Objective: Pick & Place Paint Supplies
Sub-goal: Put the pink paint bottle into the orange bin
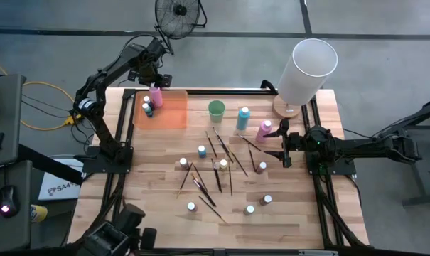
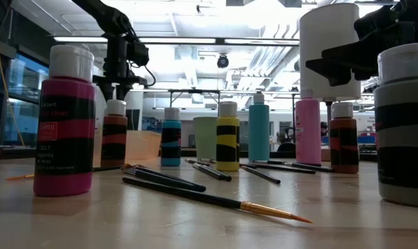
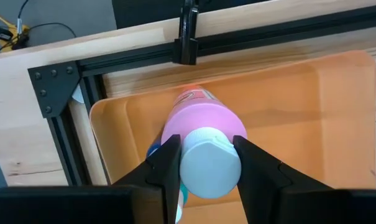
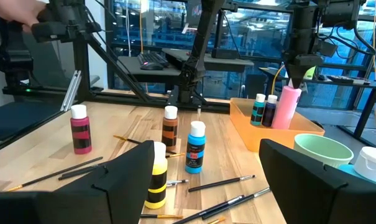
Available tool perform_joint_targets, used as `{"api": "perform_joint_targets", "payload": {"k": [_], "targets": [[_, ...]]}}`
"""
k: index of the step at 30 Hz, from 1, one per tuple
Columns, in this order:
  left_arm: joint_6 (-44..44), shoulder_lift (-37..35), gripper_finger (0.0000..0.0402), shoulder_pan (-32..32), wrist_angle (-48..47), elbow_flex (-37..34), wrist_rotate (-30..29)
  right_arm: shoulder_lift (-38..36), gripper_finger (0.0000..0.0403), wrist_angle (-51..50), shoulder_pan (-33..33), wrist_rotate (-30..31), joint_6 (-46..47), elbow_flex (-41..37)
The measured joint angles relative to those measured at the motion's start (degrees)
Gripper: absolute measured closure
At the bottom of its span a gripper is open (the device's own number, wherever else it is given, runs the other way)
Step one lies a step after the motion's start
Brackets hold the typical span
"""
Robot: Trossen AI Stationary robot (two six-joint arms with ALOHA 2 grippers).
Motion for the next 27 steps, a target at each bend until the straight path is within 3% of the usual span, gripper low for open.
{"api": "perform_joint_targets", "payload": {"k": [4,12,27], "targets": [[-0.9,0.0,0.028,-0.1,-0.1,0.0,0.0,0.0,0.0117,0.0,0.0,0.0,0.0,0.0],[-1.1,0.0,0.0209,-0.1,-1.0,0.0,0.0,0.0,0.0117,0.0,0.0,0.0,0.0,0.0],[-1.1,-3.5,0.0202,-0.1,-1.7,-0.1,0.5,0.0,0.0117,0.0,0.0,0.0,0.0,0.0]]}}
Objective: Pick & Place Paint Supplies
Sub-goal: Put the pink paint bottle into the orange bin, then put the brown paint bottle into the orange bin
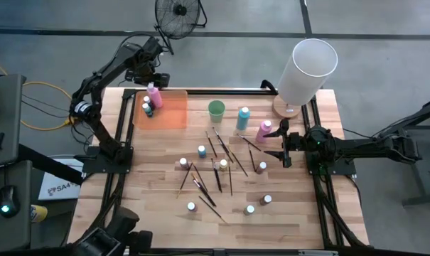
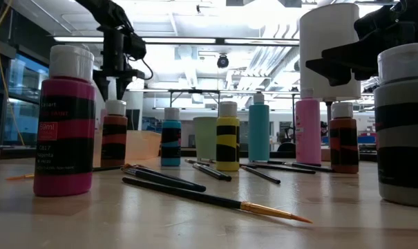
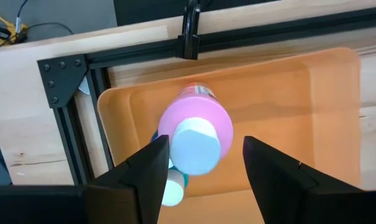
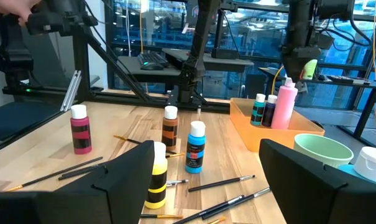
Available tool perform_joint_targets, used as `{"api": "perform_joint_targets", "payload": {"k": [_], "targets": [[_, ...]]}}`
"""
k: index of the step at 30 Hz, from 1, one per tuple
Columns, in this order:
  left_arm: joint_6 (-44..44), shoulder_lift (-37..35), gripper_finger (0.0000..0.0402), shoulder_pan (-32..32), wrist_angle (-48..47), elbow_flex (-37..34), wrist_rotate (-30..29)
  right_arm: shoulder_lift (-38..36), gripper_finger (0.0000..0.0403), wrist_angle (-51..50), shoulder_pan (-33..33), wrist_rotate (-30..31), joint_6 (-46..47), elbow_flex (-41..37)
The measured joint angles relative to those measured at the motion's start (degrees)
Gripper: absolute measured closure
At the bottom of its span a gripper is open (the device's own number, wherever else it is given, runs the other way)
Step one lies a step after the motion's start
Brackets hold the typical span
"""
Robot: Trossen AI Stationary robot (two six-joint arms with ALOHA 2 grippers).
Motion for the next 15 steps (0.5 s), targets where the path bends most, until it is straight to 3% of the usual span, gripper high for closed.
{"api": "perform_joint_targets", "payload": {"k": [6,15], "targets": [[0.0,-3.5,0.0202,0.0,-0.1,0.0,0.0,0.0,0.0117,0.0,0.0,0.0,0.0,0.0],[3.5,-12.8,0.0201,-5.3,-2.5,0.0,7.5,0.0,0.0117,0.0,0.0,0.0,0.0,0.0]]}}
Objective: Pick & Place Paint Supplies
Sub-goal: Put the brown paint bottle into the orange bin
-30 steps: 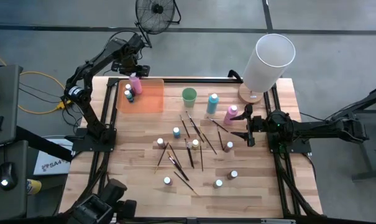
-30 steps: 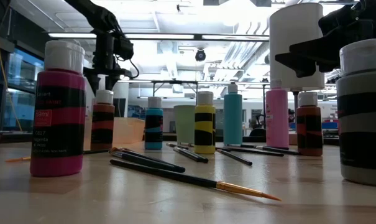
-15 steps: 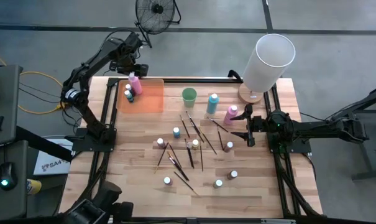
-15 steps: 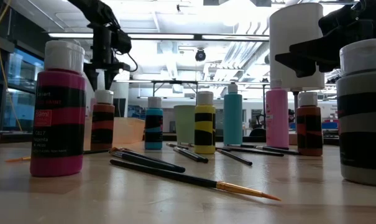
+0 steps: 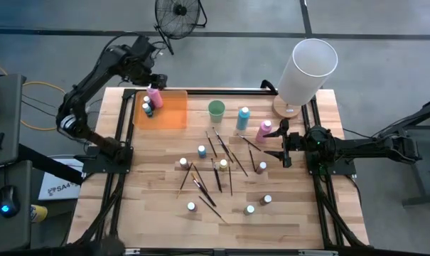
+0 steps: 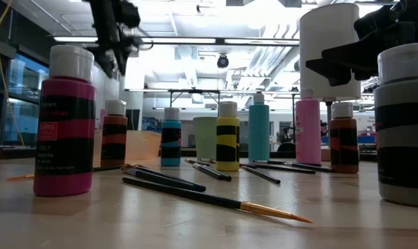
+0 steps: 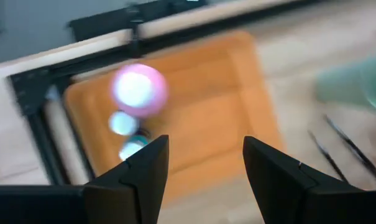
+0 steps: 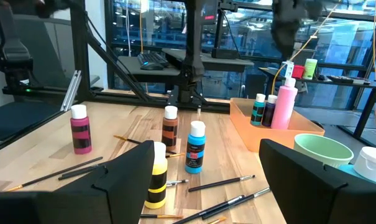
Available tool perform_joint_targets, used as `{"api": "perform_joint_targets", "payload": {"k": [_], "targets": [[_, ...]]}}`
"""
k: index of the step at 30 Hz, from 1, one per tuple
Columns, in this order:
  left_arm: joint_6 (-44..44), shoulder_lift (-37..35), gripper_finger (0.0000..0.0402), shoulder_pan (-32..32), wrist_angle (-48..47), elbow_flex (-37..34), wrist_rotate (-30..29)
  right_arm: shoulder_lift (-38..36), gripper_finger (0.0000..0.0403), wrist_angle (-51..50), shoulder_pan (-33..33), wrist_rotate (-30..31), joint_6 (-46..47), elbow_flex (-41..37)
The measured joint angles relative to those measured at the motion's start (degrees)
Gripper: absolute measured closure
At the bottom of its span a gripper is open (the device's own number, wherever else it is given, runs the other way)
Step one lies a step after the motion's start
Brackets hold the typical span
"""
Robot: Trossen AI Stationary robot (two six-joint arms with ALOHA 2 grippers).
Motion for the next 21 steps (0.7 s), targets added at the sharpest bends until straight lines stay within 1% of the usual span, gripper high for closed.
{"api": "perform_joint_targets", "payload": {"k": [2,5,8,11,15,21], "targets": [[2.9,-1.7,0.0201,-3.3,-1.5,0.0,1.6,0.0,0.0117,0.0,0.0,0.0,0.0,0.0],[5.4,-3.4,0.0201,-9.8,-3.9,0.0,2.4,0.0,0.0117,0.0,0.0,0.0,0.0,0.0],[6.3,-3.7,0.0201,-16.9,-6.1,0.0,2.7,0.0,0.0117,0.0,0.0,0.0,0.0,0.0],[6.4,-3.6,0.0201,-23.4,-5.6,-0.7,2.5,0.0,0.0117,0.0,0.0,0.0,0.0,0.0],[5.6,-3.6,0.0201,-31.2,-2.4,-4.2,0.5,0.0,0.0117,0.0,0.0,0.0,0.0,0.0],[4.6,-3.5,0.0201,-40.8,1.1,-12.0,0.2,0.0,0.0117,0.0,0.0,0.0,0.0,0.0]]}}
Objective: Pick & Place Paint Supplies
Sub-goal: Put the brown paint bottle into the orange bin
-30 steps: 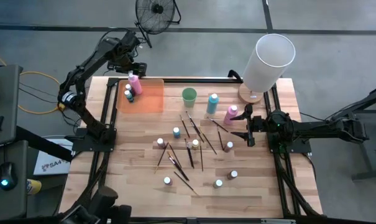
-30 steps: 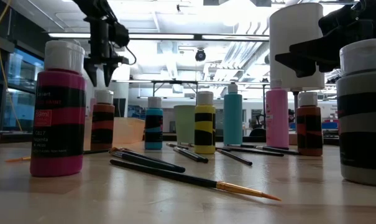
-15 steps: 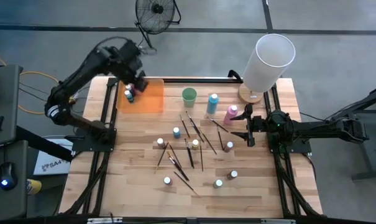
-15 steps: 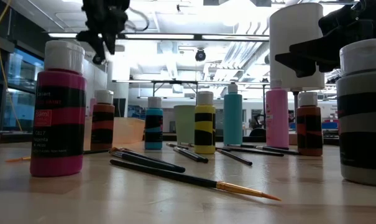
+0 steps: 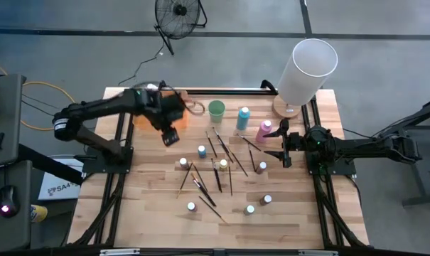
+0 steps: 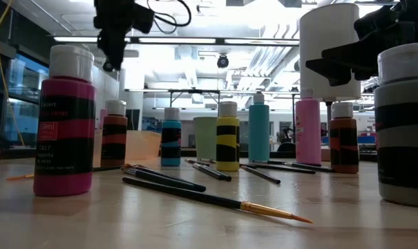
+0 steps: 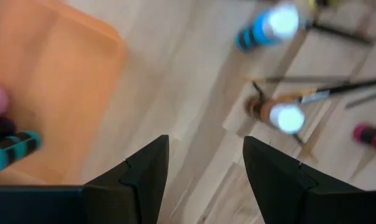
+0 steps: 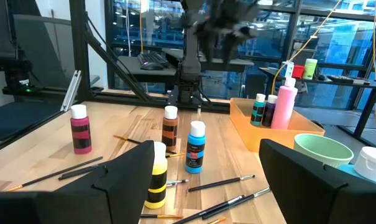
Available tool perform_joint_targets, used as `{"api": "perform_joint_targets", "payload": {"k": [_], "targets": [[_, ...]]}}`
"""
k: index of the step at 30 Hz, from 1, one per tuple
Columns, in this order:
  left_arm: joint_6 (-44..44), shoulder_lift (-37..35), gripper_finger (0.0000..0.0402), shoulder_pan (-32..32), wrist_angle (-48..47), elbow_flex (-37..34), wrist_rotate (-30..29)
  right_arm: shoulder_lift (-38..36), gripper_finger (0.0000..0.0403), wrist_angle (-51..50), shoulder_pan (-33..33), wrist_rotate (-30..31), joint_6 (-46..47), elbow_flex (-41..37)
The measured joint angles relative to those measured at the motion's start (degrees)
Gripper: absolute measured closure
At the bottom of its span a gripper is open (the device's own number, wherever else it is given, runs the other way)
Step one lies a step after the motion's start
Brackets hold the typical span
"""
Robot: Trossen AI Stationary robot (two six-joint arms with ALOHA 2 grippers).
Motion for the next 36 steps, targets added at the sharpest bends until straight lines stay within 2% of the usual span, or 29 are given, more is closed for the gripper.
{"api": "perform_joint_targets", "payload": {"k": [8,13,19,28,36], "targets": [[-0.4,0.0,0.0198,-8.4,12.4,-11.1,0.3,0.0,0.0117,0.0,0.0,0.0,0.0,0.0],[-1.9,0.0,0.0153,-10.7,17.4,-14.7,1.5,0.0,0.0117,0.0,0.0,0.0,0.0,0.0],[-0.6,0.9,0.0098,-12.8,18.8,-15.5,4.1,0.0,0.0117,0.0,0.0,0.0,0.0,0.0],[3.1,7.2,0.0094,-17.9,23.8,-15.4,1.4,0.0,0.0117,0.0,0.0,0.0,0.0,0.0],[2.7,10.8,0.0094,-17.7,24.6,-15.4,0.2,0.0,0.0117,-0.1,0.0,0.0,0.0,0.0]]}}
